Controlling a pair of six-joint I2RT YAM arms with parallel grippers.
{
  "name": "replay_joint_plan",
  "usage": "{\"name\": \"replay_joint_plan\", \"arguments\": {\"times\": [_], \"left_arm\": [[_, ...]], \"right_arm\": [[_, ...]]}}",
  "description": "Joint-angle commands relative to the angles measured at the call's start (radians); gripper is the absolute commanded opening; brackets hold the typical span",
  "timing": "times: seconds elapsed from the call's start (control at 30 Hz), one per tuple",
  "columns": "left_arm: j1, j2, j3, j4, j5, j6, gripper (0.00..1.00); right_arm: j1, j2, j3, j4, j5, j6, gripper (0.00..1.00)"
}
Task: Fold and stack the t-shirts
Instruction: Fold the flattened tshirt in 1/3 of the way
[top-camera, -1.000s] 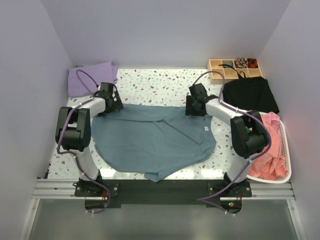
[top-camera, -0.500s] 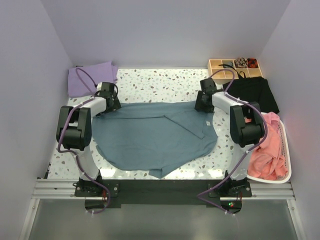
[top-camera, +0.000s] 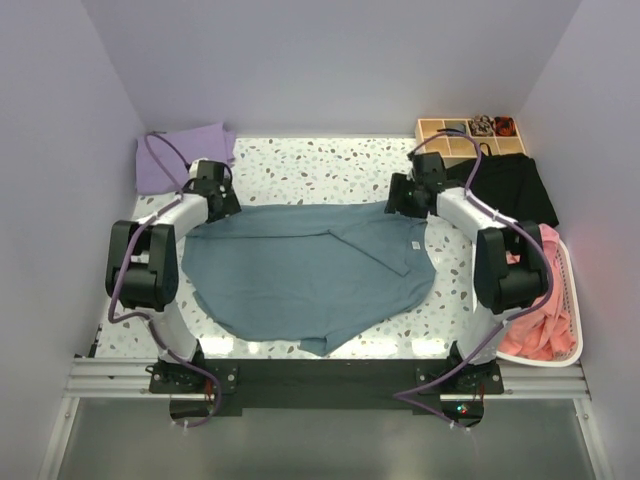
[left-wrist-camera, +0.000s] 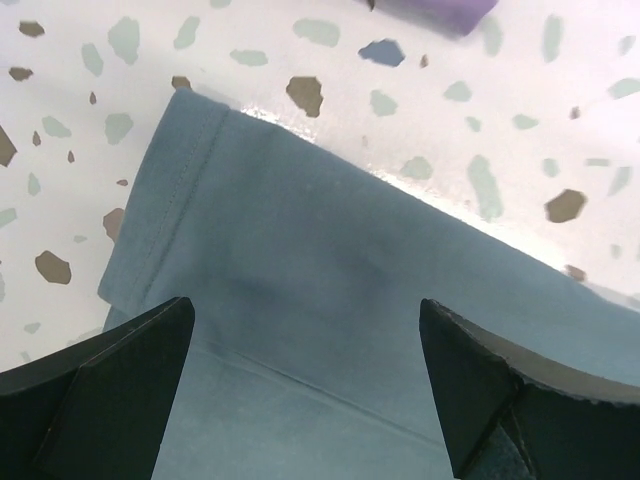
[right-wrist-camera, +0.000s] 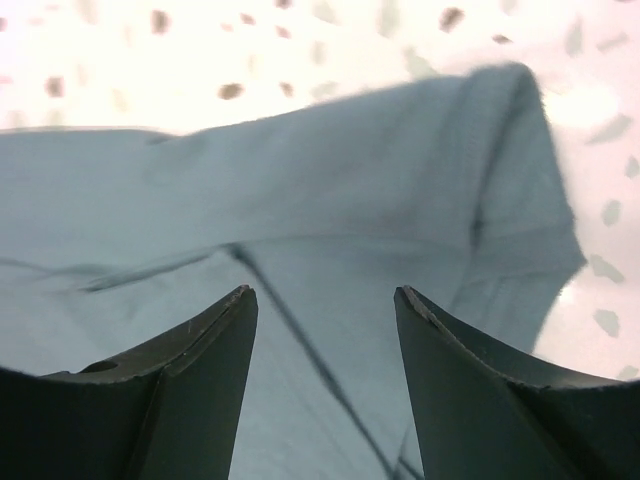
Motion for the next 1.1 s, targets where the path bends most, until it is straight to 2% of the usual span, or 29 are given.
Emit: {"name": "replay_joint_plan", "arguments": {"times": [0.0,0.17,0.67,1.07], "left_arm": [[-0.008,-0.106,0.009,0.009,0.048,-0.01,1.0],[-0.018,-0.138,-0.005,-0.008,0.06,-0.015,1.0],[-0.024,-0.162,-0.039,0.001,0.055,-0.007,1.0],[-0.025,-0.133,-0.037,0.006,0.069,-0.003,1.0]], "right_arm": [[0.05,-0.062,0.008,0.053,-0.148,-0.054,0.62],[0.088,0.016,0.047,0.039,-0.24,-0.083,0.61],[0.111,0.15,0.135,0.004,-0.244,-0.137,0.57],[0.11,0.203,0.153,-0.024,-0.244,-0.151,0.41]]}}
